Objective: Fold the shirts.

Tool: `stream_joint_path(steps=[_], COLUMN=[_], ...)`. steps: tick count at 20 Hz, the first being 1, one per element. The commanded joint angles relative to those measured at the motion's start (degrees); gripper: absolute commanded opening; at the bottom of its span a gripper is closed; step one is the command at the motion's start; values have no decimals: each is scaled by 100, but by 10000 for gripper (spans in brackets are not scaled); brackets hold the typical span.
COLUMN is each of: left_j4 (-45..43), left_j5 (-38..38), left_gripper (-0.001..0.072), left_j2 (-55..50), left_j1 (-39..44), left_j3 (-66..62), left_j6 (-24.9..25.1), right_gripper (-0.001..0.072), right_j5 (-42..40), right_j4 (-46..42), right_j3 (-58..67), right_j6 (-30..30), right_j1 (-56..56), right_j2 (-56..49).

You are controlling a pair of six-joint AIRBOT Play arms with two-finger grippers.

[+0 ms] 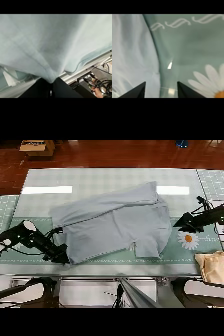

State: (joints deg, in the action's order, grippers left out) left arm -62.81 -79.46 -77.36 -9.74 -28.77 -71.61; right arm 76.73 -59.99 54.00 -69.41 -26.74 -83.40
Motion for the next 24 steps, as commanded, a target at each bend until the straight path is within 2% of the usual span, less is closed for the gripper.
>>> stream_joint_path(steps=[1, 5, 6, 7, 8, 9, 12, 14, 18, 21, 24], left_j4=[9, 9, 9, 7, 7, 7, 9, 94, 114, 136, 138], left_j5=[835, 831, 833, 833, 833, 824, 675, 590, 595, 754, 1355], left_gripper=[20, 20, 20, 19, 20, 20, 19, 19, 19, 20, 19], left_j2=[4, 4, 4, 4, 4, 24, 411, 811, 1309, 1307, 1272], left_j1=[0, 0, 0, 0, 0, 0, 0, 0, -68, -262, -417], left_j3=[-55, -181, -208, -236, -275, -348, -817, -1294, -2245, -2483, -2496], left_j6=[2, 2, 4, 4, 4, 7, 46, 42, -162, -223, -267], right_gripper=[496, 492, 449, 337, 163, 44, 38, 37, 36, 36, 36], right_j5=[-455, -448, -450, -463, -476, -393, -70, -282, -1456, -2385, -3405], right_j4=[398, -549, -612, -612, -610, -601, -437, 103, 1414, 1421, 1421], right_j3=[-282, -282, -282, -282, -273, -236, 101, 516, 1419, 1937, 2267], right_j6=[111, -551, -579, -570, -564, -525, -151, -4, -17, -105, -111], right_j1=[350, 1172, 1298, 1408, 1482, 1506, 1502, 1506, 1569, 1954, 2391], right_j2=[0, 0, 0, 0, 7, 26, 494, 903, 966, 570, -9])
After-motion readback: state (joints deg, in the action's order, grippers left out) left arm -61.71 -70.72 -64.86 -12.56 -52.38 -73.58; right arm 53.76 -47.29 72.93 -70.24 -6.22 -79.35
